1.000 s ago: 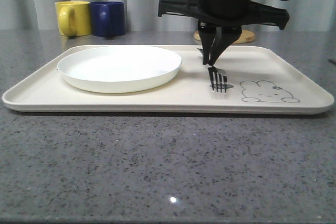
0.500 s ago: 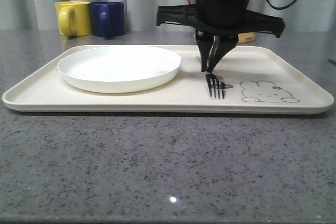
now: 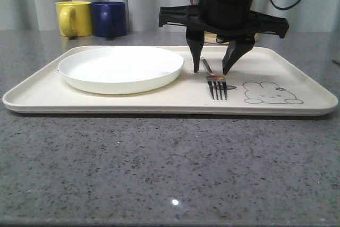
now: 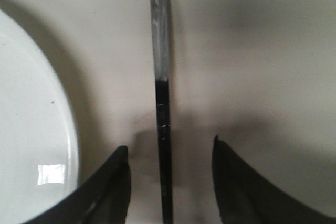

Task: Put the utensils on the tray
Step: 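Raise the right gripper back toward the chopsticks, then grasp the silver chopsticks with the right gripper and lift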

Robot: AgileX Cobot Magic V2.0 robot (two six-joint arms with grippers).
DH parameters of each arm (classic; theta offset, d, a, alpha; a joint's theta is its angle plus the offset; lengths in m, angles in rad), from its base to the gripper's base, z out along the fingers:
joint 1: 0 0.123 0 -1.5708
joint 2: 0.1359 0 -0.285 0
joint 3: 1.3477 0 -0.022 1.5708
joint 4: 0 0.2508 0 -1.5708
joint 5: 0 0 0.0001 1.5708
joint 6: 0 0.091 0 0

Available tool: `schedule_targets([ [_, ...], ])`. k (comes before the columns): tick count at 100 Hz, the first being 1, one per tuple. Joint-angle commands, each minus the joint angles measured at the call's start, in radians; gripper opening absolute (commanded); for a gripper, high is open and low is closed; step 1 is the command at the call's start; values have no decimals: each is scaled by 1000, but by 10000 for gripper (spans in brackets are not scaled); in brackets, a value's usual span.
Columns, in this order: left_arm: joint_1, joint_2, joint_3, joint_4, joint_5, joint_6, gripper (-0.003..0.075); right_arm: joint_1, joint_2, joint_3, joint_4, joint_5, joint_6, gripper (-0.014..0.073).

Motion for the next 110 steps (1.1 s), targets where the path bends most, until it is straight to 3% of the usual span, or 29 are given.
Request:
schedule_targets([
  [1,4,6,-29,-8,-77,2,-18,-1,-83,-30,-37,-20,-24,384],
  [23,4,6,-29,-8,-77,2,-18,-18,-190,-30,-85,-6,-83,384],
  [36,4,6,-29,-8,-77,2,-18,-71,-250,-30,-89,60,-195,384],
  [64,4,6,-29,-8,-77,2,-18,-302,-286,-28,-68,197,-408,384],
  [83,4,6,-29,-8,-77,2,-18,-469,-283,-28,38,180,-531,384],
  [110,4,6,-29,-8,-77,2,-18,-607,-281,47,165,104,-679,383],
])
